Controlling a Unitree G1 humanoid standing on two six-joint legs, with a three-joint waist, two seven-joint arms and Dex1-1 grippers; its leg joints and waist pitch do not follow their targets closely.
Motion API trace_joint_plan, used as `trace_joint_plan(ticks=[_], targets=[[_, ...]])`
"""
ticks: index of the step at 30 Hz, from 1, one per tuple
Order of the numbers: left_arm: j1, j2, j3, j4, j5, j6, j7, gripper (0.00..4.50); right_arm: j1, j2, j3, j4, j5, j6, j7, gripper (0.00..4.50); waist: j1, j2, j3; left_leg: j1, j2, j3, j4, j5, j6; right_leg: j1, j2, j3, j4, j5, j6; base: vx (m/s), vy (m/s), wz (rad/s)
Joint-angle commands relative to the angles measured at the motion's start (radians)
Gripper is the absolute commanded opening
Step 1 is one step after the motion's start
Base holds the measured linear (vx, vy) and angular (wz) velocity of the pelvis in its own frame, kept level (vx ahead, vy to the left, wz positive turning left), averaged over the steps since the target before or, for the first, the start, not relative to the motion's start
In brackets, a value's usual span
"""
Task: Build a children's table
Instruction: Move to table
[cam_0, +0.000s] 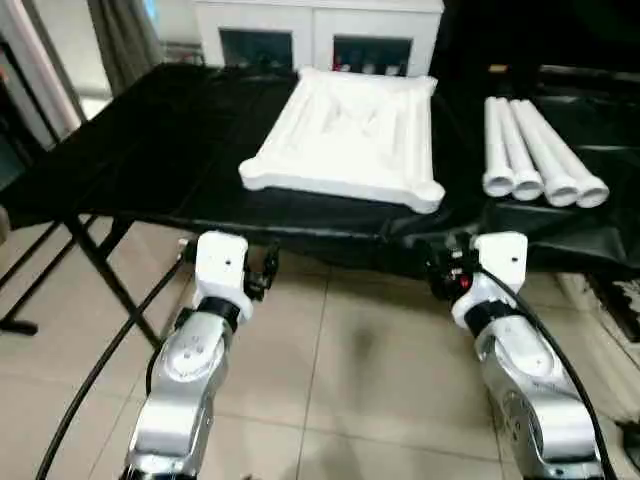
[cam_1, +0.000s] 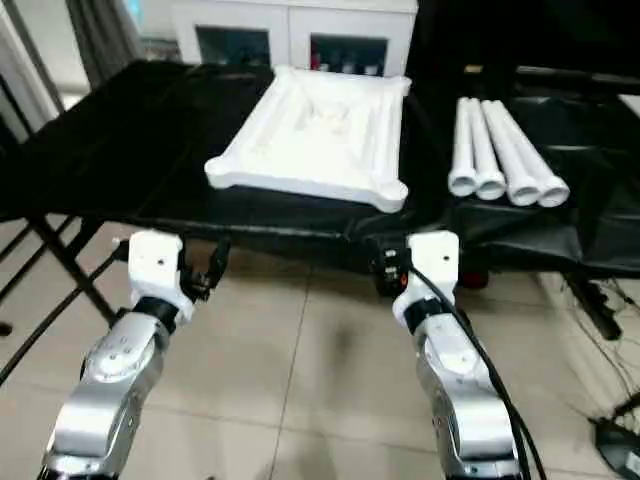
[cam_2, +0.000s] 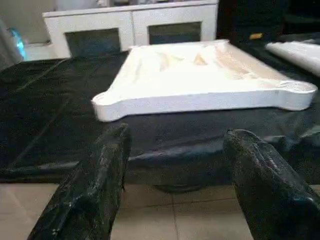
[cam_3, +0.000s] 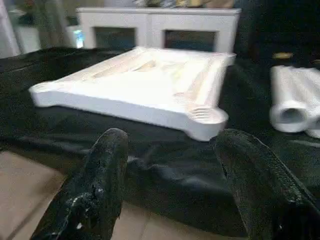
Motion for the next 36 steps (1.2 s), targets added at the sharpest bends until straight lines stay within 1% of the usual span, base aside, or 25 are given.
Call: trace_joint_plan(ticks=[1,3,5,6,8,10,11,12,13,16,17,18,19,22,23,24,25,26,27,28,29,32,34,35,36], targets=[[-0.009,0.002,-0.013,-0.024,-0.003,-0.005,-0.007,3.29,0.004,-0.008,-0.015,-0.017,0.001,0.007,0.001,3.03,-0.037,0.008,-0.02,0.124,0.067,-0.044,-0.108,-0.732,-0.062,-0.068,0.007,-0.041,-0.107,-0.485,-0.091,-0.003,0.019,-0.7],[-0.003,0.006,-0.013,-0.031,-0.001,-0.006,-0.01,3.29,0.013,-0.007,-0.019,-0.018,0.0,0.003,0.003,3.03,-0.048,0.0,-0.023,0.051,0.067,-0.055,-0.148,-0.688,-0.005,0.003,-0.044,-0.059,-0.078,-0.319,-0.084,0.039,0.052,-1.05],[-0.002,0.007,-0.014,-0.034,0.0,-0.006,-0.012,3.29,0.015,-0.008,-0.021,-0.019,0.001,0.003,0.003,3.03,-0.051,-0.008,-0.04,0.01,0.017,-0.027,-0.116,-0.542,0.013,0.055,-0.065,-0.021,-0.115,-0.361,-0.096,0.068,0.047,-1.02],[0.0,0.007,-0.016,-0.044,-0.001,-0.003,-0.014,3.29,0.018,-0.011,-0.025,-0.022,0.003,0.004,0.003,3.03,-0.033,-0.023,-0.07,-0.088,-0.041,-0.048,-0.039,-0.206,0.094,0.161,-0.123,0.048,-0.152,-0.481,-0.1,0.108,0.014,-0.57],[0.001,0.006,-0.019,-0.051,-0.003,-0.003,-0.017,3.29,0.019,-0.011,-0.03,-0.024,0.005,0.002,0.002,3.03,-0.031,-0.024,-0.075,-0.096,-0.047,-0.069,0.012,-0.096,0.147,0.153,-0.141,0.077,-0.168,-0.49,-0.177,0.112,-0.001,-0.36],[0.001,0.004,-0.022,-0.058,-0.002,-0.001,-0.016,3.29,0.018,-0.013,-0.034,-0.029,0.008,-0.003,0.006,3.03,-0.048,0.004,-0.061,-0.118,-0.028,-0.089,-0.031,0.022,0.174,0.128,-0.071,0.011,-0.154,-0.361,-0.272,0.135,-0.004,0.06],[0.001,0.004,-0.022,-0.058,-0.002,-0.001,-0.015,3.29,0.018,-0.014,-0.033,-0.03,0.007,-0.004,0.007,3.03,-0.052,0.021,-0.06,-0.098,-0.019,-0.095,-0.057,0.03,0.173,0.112,-0.044,-0.017,-0.143,-0.322,-0.254,0.16,0.025,-0.03],[0.001,0.004,-0.023,-0.059,-0.002,0.0,-0.014,3.29,0.017,-0.016,-0.031,-0.033,0.006,-0.008,0.012,3.03,-0.08,0.037,-0.069,-0.002,0.019,-0.142,-0.089,0.018,0.233,0.057,-0.002,-0.058,-0.096,-0.202,-0.225,0.22,0.013,0.0],[0.001,0.004,-0.023,-0.059,-0.002,0.0,-0.013,3.29,0.017,-0.016,-0.031,-0.036,0.008,-0.007,0.013,3.03,-0.109,0.047,-0.083,0.121,0.07,-0.216,-0.087,0.065,0.383,-0.049,-0.002,-0.086,-0.008,-0.114,-0.188,0.22,0.013,0.0],[-0.002,0.004,-0.022,-0.059,0.0,0.002,-0.01,3.29,0.014,-0.016,-0.032,-0.038,0.009,-0.004,0.015,3.03,-0.114,0.014,-0.082,0.155,0.127,-0.263,-0.082,0.205,0.616,-0.136,-0.067,-0.052,0.067,-0.079,-0.004,0.234,-0.014,0.07],[-0.004,0.003,-0.019,-0.061,-0.001,0.004,-0.004,3.29,0.009,-0.022,-0.03,-0.035,0.001,-0.008,0.019,3.03,-0.087,-0.043,-0.076,0.047,-0.048,-0.142,-0.017,0.118,0.46,-0.02,-0.091,0.008,-0.05,0.068,-0.054,0.168,-0.041,-0.06],[-0.005,0.004,-0.017,-0.062,-0.003,0.005,-0.003,3.29,0.007,-0.027,-0.025,-0.034,-0.005,-0.009,0.023,3.03,-0.058,-0.081,-0.086,-0.058,-0.136,-0.096,0.062,0.007,0.404,0.1,-0.103,0.085,-0.093,0.037,-0.124,0.171,-0.021,0.18],[-0.005,0.005,-0.015,-0.064,-0.004,0.005,-0.001,3.29,0.006,-0.032,-0.017,-0.033,-0.017,-0.014,0.028,3.03,-0.028,-0.063,-0.071,-0.116,-0.12,-0.102,0.154,-0.089,0.291,0.153,-0.197,0.169,-0.114,0.127,-0.271,0.091,-0.001,0.22],[-0.006,0.004,-0.01,-0.065,-0.006,0.006,0.001,3.29,0.004,-0.039,-0.003,-0.032,-0.034,-0.016,0.032,3.03,-0.013,-0.04,-0.055,-0.133,-0.072,-0.117,0.121,0.048,0.109,0.137,-0.137,0.079,-0.133,0.178,-0.366,0.167,-0.008,0.14],[-0.006,0.005,-0.009,-0.065,-0.006,0.007,0.001,3.29,0.004,-0.037,-0.003,-0.031,-0.031,-0.016,0.033,3.03,0.0,-0.045,-0.05,-0.178,-0.071,-0.102,0.103,0.13,0.2,0.162,-0.154,-0.018,-0.152,0.113,-0.318,0.163,-0.016,0.09],[-0.005,0.006,-0.007,-0.065,-0.006,0.007,0.002,3.29,0.003,-0.038,0.0,-0.03,-0.036,-0.021,0.033,3.03,-0.003,0.007,-0.044,-0.133,-0.036,-0.106,0.026,0.137,0.289,0.145,-0.17,-0.081,-0.208,-0.15,-0.234,0.169,0.073,0.36],[-0.005,0.007,-0.007,-0.065,-0.004,0.008,0.003,3.29,0.003,-0.034,-0.001,-0.031,-0.031,-0.022,0.032,3.03,-0.028,0.049,-0.04,-0.148,-0.022,-0.129,-0.045,0.067,0.324,0.191,-0.091,-0.17,-0.181,-0.263,-0.134,0.169,0.073,0.36],[-0.005,0.007,-0.005,-0.066,-0.004,0.008,0.003,3.29,0.003,-0.034,-0.001,-0.031,-0.031,-0.023,0.031,3.03,-0.042,0.074,-0.04,-0.088,-0.014,-0.194,-0.085,-0.073,0.365,0.157,-0.004,-0.192,-0.107,-0.299,-0.084,0.247,0.107,0.43],[-0.006,0.006,-0.002,-0.067,-0.005,0.01,0.004,3.29,0.001,-0.034,-0.002,-0.031,-0.029,-0.024,0.031,3.03,-0.082,0.078,-0.083,0.058,0.029,-0.326,-0.07,-0.174,0.564,0.026,0.046,-0.149,0.065,-0.283,-0.055,0.278,0.04,0.42],[-0.007,0.007,0.001,-0.069,-0.004,0.012,0.004,3.29,-0.001,-0.025,-0.015,-0.028,-0.011,-0.021,0.027,3.03,-0.094,0.074,-0.097,0.088,0.083,-0.321,-0.037,-0.037,0.557,-0.052,0.01,-0.087,0.1,-0.211,-0.018,0.278,0.04,0.42],[-0.007,0.008,0.003,-0.07,-0.005,0.012,0.004,3.29,-0.001,-0.022,-0.019,-0.026,-0.008,-0.02,0.024,3.03,-0.079,0.055,-0.092,0.08,0.079,-0.315,-0.036,0.012,0.525,-0.067,0.004,-0.079,0.119,-0.173,0.019,0.201,0.044,0.47],[-0.008,0.01,0.003,-0.072,-0.009,0.012,0.004,3.29,-0.001,-0.017,-0.026,-0.025,-0.011,-0.019,0.024,3.03,-0.07,0.021,-0.059,-0.003,0.053,-0.243,-0.113,-0.003,0.429,-0.066,-0.005,-0.055,0.137,0.005,0.092,0.142,0.048,0.15],[-0.012,0.012,0.0,-0.072,-0.01,0.013,0.0,3.29,-0.002,-0.015,-0.03,-0.026,-0.01,-0.017,0.024,3.03,-0.053,-0.01,-0.03,-0.024,-0.003,-0.163,-0.143,-0.422,0.327,-0.024,-0.042,-0.02,-0.009,0.027,-0.01,0.105,-0.024,-0.02],[-0.012,0.012,-0.001,-0.072,-0.01,0.013,-0.002,3.29,-0.002,-0.015,-0.031,-0.027,-0.01,-0.017,0.025,3.03,-0.045,-0.043,-0.03,-0.037,-0.035,-0.128,-0.1,-0.453,0.291,0.004,-0.089,0.037,-0.1,-0.165,-0.003,0.097,-0.114,0.1],[-0.011,0.012,-0.008,-0.071,-0.013,0.013,-0.011,3.29,-0.002,-0.012,-0.034,-0.031,-0.005,-0.012,0.024,3.03,-0.027,-0.066,-0.044,-0.015,-0.111,-0.082,0.115,-0.23,0.239,0.016,-0.167,0.135,-0.197,-0.721,-0.003,0.103,-0.147,0.22]])
